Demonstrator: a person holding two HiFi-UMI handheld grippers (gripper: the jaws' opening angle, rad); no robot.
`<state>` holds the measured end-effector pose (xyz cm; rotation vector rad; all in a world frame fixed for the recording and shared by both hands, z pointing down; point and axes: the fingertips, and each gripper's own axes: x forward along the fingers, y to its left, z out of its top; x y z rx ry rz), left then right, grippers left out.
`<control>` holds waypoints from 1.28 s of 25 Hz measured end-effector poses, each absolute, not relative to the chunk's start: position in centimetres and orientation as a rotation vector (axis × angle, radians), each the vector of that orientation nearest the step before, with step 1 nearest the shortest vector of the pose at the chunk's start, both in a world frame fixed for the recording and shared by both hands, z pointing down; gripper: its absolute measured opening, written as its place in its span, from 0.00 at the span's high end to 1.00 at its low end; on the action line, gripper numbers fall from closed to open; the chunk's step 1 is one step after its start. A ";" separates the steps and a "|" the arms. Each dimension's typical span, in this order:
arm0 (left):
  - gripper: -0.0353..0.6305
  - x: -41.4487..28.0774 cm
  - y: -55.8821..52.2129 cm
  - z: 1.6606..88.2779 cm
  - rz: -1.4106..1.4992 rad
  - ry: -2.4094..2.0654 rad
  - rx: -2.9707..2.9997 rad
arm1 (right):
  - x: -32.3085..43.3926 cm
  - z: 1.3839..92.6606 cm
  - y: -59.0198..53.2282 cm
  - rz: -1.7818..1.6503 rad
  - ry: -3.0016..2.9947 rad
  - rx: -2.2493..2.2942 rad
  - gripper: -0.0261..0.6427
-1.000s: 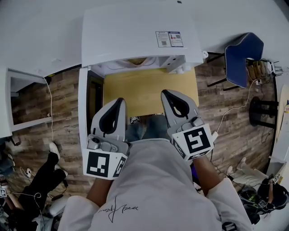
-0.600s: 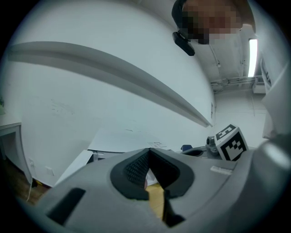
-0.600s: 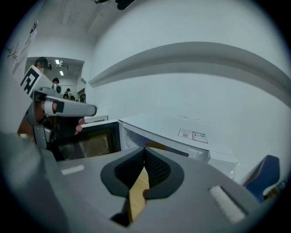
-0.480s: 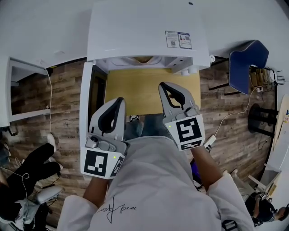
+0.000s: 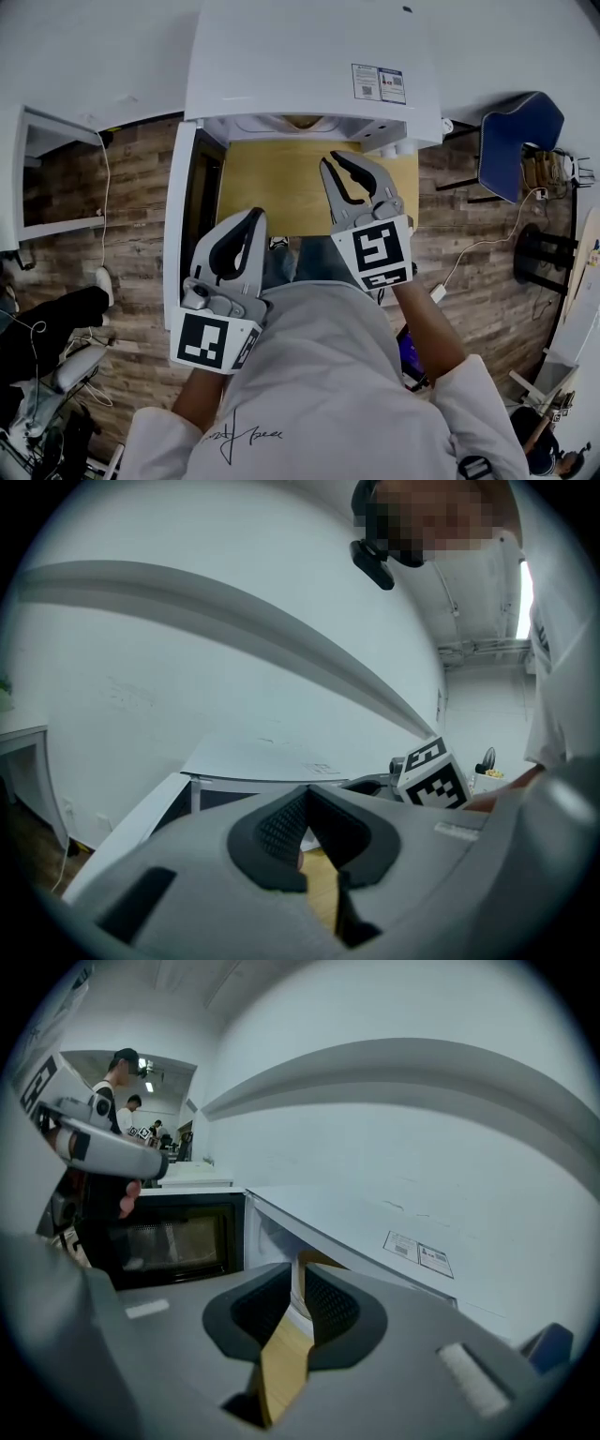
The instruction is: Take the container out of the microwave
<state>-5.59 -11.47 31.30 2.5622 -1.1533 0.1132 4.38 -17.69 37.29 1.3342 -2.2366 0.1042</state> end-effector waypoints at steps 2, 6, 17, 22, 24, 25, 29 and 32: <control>0.95 -5.5 -11.4 31.5 0.114 -1.159 2.556 | 4.2 38.1 -18.2 0.078 -2.220 1.302 0.87; 0.95 -5.5 -11.2 31.7 0.114 -1.168 2.540 | 3.6 39.9 -18.8 0.061 -2.187 1.220 0.87; 0.95 -6.2 -10.6 32.5 0.156 -1.211 2.496 | 3.1 43.2 -21.5 0.012 -2.127 1.143 0.84; 0.95 -7.1 -10.9 33.0 0.181 -1.241 2.476 | 2.8 45.1 -22.7 -0.006 -2.090 1.103 0.84; 0.95 -7.3 -10.9 32.9 0.184 -1.247 2.473 | 2.6 45.8 -23.0 -0.009 -2.077 1.087 0.84; 0.95 -7.3 -10.9 33.0 0.186 -1.248 2.471 | 2.5 46.2 -23.2 -0.013 -2.071 1.080 0.84; 0.95 -7.6 -10.9 33.0 0.192 -1.252 2.470 | 2.3 47.3 -23.9 -0.045 -2.041 1.062 0.83; 0.95 -8.1 -10.9 33.4 0.209 -1.270 2.456 | 2.2 48.3 -24.6 -0.063 -2.019 1.042 0.81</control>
